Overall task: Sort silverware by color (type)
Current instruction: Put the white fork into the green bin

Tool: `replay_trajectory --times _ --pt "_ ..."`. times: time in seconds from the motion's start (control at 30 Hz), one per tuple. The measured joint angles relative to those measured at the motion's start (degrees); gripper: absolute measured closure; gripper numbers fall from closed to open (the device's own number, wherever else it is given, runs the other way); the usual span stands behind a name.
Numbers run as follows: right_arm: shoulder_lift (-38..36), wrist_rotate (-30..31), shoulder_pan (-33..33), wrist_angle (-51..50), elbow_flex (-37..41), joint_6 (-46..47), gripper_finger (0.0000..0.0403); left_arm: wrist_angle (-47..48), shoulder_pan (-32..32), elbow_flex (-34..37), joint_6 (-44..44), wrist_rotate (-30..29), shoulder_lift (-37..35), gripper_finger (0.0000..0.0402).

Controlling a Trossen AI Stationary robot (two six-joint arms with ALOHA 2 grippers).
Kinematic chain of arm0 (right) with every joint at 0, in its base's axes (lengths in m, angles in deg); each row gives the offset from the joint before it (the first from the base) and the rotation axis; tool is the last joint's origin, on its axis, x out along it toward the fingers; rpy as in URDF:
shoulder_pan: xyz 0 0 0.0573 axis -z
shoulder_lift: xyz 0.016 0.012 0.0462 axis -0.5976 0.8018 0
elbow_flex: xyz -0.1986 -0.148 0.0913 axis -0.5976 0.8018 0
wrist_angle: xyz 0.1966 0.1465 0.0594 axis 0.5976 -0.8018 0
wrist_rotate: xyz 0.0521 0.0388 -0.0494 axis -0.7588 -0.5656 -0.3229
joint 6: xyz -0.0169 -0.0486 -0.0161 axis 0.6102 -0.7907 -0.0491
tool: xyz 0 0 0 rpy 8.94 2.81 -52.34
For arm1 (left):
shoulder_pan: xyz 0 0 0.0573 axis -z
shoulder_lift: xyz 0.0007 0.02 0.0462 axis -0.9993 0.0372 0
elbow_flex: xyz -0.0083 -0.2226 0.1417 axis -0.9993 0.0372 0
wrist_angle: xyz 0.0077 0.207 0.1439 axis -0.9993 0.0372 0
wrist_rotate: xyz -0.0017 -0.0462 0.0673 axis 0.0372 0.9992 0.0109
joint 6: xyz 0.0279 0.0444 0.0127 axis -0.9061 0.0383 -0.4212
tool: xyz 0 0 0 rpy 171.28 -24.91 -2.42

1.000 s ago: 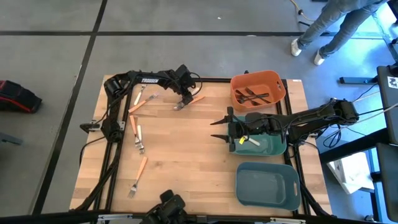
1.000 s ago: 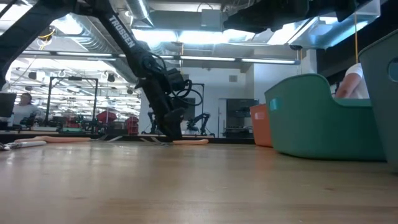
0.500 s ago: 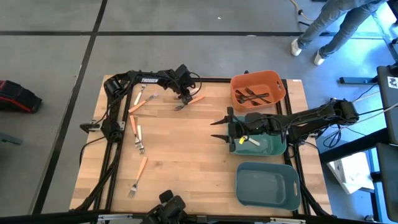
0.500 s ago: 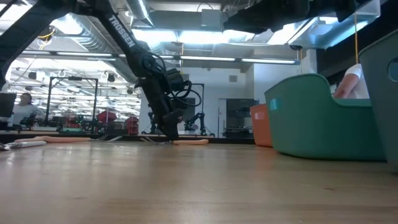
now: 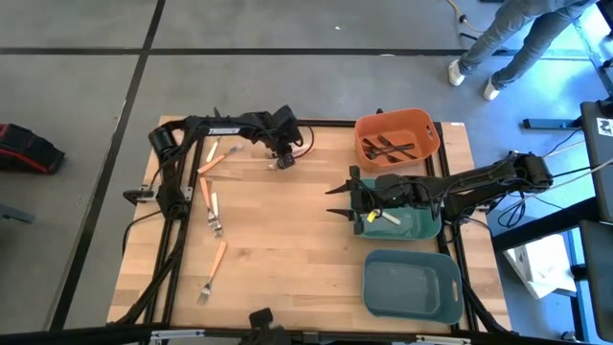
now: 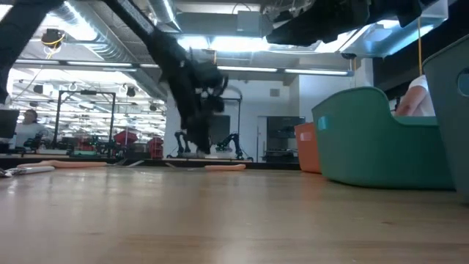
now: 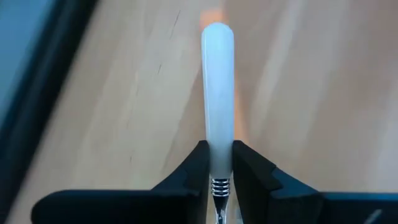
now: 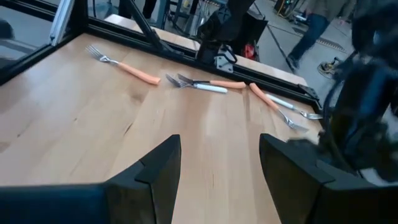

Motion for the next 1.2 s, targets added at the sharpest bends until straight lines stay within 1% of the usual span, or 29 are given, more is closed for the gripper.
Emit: replay_trajectory --times 0.13,0.27,0.43,0.53,0.6,0.67,0.77,0.8,0.87,1.03,1.13,1.2 --pt "0.0 3.4 0.0 -1.0 0.0 0.1 0.0199 0.6 4.6 2.0 -0.8 -2.9 -6.8 0.0354" --pt "0.0 6.6 0.0 -1.6 0.0 0.7 0.0199 -2.5 9.9 7.8 -1.1 -4.2 -15.6 0.0354" --pt "0.0 10.8 0.0 -1.9 0.0 0.8 0.0199 -11.6 17.2 17.4 -2.8 -4.4 -25.7 0.0355" --pt "0.0 11.8 0.1 -1.8 0.0 1.0 0.0199 -18.5 21.7 22.7 -4.4 -4.4 -29.5 0.0355" --pt "0.0 11.1 0.1 -1.6 0.0 1.1 0.0199 -23.1 24.3 25.4 -3.9 -6.1 -30.9 0.0355" --pt "0.4 10.9 0.1 -0.9 0.0 1.2 0.0199 -26.8 26.8 27.4 -4.2 -8.9 -31.3 0.0355" --pt "2.0 9.6 0.0 1.0 0.0 1.3 0.0199 -27.7 30.3 28.9 -5.0 -14.7 -31.1 0.0355" --pt "2.9 9.2 0.1 3.0 0.0 1.3 0.0199 -28.4 31.3 28.9 -5.8 -16.5 -30.9 0.0355" --pt "4.8 8.9 0.5 5.0 0.0 0.8 0.0199 -30.2 32.9 28.9 -7.3 -19.3 -30.7 0.0355" --pt "8.6 9.4 2.0 7.3 -1.7 -0.5 0.0199 -32.8 36.2 28.8 -9.4 -21.8 -30.8 0.0355" --pt "10.3 8.5 2.1 7.2 -2.9 -0.6 0.0199 -32.9 37.0 28.8 -9.8 -23.5 -30.8 0.0355" --pt "11.6 8.3 2.4 7.4 -3.7 -0.9 0.0199 -33.1 37.1 28.8 -9.8 -23.4 -30.8 0.0355"
